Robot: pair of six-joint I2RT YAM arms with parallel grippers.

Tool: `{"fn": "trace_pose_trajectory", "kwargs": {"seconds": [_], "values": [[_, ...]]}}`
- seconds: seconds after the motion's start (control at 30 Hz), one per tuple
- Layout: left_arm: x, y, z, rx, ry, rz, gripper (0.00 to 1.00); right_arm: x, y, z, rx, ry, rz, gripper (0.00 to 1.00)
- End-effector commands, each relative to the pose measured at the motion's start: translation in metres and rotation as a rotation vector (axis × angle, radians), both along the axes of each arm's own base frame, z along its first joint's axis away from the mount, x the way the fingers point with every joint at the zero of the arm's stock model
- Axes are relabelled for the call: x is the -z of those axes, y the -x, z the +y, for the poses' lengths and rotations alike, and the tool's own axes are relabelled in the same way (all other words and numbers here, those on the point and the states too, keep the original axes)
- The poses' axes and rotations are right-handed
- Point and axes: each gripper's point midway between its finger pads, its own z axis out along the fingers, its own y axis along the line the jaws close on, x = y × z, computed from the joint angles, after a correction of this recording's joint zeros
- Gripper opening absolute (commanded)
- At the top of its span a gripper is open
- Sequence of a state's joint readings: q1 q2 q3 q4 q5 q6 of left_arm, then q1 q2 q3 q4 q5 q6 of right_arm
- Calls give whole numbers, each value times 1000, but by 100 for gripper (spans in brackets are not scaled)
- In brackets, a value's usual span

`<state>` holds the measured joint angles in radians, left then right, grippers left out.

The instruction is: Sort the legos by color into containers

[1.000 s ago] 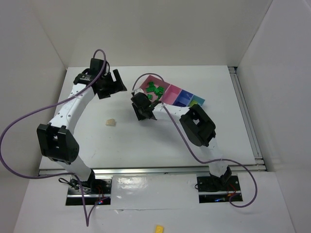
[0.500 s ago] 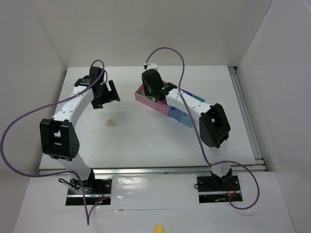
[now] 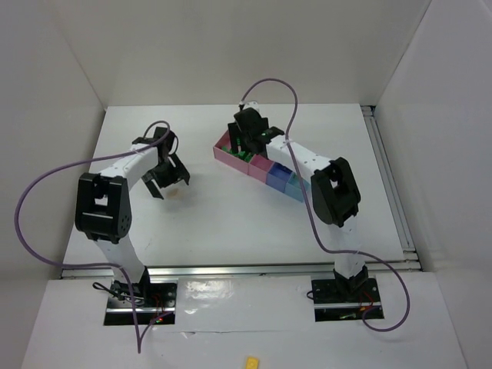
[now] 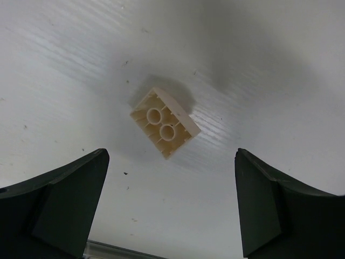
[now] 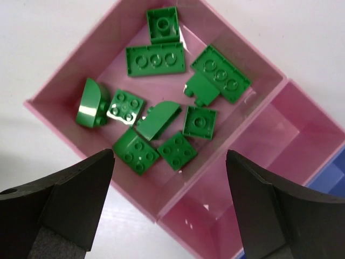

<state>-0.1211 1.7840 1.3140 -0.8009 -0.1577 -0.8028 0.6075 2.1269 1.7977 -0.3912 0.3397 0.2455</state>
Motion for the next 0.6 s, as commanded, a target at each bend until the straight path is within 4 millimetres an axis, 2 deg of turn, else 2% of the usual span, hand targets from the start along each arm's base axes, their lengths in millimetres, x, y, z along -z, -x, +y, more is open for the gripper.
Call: {"fn": "trace_pose_trajectory", "kwargs": {"seconds": [0.0,0.1,0.13,0.17,0.27,0.33,0.37,0.53,0.57], "values": [[13,6,-8,-163,44,48,100,-59,8,2,-7,-83,-97,92],[21,4,-13,-204,67,71,100,-65,16,-4,-7,-88,-105,92],[26,5,-13,-215,66,83,99,-62,19,-7,-7,-82,-96,92],[26,4,-16,-233,80,84,97,-69,20,-9,0,-85,-110,92],[32,2,-16,-256,82,91,91,-64,24,-11,0,-78,-99,92],[35,-1,-13,-277,83,96,79,-65,26,-13,0,-78,-99,92],[37,-2,-12,-286,96,89,68,-61,27,-14,0,-72,-92,92],[37,-7,-12,-275,101,61,51,-71,34,-19,0,-80,-103,92],[34,-11,-12,-260,101,51,51,-71,34,-21,8,-76,-106,92]]}}
